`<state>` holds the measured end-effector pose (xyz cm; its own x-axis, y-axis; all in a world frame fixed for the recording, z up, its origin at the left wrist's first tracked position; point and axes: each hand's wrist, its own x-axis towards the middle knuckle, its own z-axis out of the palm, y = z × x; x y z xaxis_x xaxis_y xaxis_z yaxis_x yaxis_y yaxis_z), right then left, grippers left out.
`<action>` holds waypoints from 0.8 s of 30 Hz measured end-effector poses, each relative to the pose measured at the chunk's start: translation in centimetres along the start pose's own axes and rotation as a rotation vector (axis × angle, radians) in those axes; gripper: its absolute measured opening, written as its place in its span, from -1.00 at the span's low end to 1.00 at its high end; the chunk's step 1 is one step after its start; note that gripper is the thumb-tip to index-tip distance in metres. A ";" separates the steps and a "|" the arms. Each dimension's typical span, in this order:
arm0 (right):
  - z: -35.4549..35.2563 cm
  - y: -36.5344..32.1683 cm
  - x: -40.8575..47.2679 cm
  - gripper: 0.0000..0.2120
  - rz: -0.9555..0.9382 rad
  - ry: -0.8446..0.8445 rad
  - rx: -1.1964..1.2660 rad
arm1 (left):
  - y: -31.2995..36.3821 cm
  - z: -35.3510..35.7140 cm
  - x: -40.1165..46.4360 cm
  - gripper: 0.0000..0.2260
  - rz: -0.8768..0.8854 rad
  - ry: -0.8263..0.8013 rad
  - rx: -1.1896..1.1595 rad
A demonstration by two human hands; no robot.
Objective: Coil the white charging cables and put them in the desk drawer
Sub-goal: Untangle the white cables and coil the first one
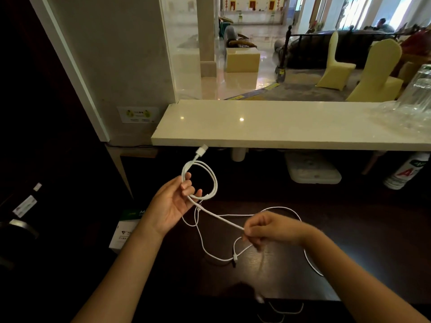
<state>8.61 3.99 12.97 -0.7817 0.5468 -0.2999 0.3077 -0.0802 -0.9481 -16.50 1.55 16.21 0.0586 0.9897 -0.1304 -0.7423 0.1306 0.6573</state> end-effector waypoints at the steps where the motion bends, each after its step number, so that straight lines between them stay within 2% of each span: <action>1: -1.1 0.1 -0.1 -0.83 0.035 -0.018 -0.031 | -0.1 0.0 -0.2 -0.87 -0.037 -0.033 0.009; 3: -2.9 -0.3 -0.5 -0.85 0.135 -0.025 -0.078 | -0.3 -0.4 -0.5 -0.62 -0.116 -0.099 0.041; 5: -4.5 -0.9 -0.7 -0.81 0.207 0.014 -0.142 | -0.5 -0.4 -0.8 -0.56 -0.177 -0.146 0.122; 10: -7.0 -3.0 0.2 -0.77 0.305 0.076 -0.392 | -1.6 0.1 -1.7 -0.84 -0.306 -0.227 0.408; 15: -7.7 -5.8 1.5 -0.70 0.453 0.126 -1.058 | -2.2 -0.1 -2.6 -0.84 -0.382 -0.228 0.657; 17: -8.0 -7.0 1.7 -0.68 0.435 0.221 -1.166 | -2.4 -0.6 -2.8 -0.83 -0.379 -0.201 0.735; 19: -7.9 -7.1 2.2 -0.68 0.378 0.304 -1.025 | -2.7 -0.9 -2.7 -0.84 -0.355 -0.153 0.665; 22: -6.3 -5.0 3.7 -0.78 0.225 0.443 -0.755 | -2.8 -0.6 -2.4 -0.86 -0.283 -0.078 0.405; 24: -3.8 -3.4 4.5 -0.75 0.138 0.364 -0.545 | -2.5 -0.1 -1.8 -0.84 -0.218 -0.038 0.275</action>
<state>6.10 9.90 15.21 -0.5118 0.8158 -0.2693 0.6967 0.2106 -0.6858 -14.81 -0.51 14.76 0.2246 0.9375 -0.2659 -0.5021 0.3452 0.7929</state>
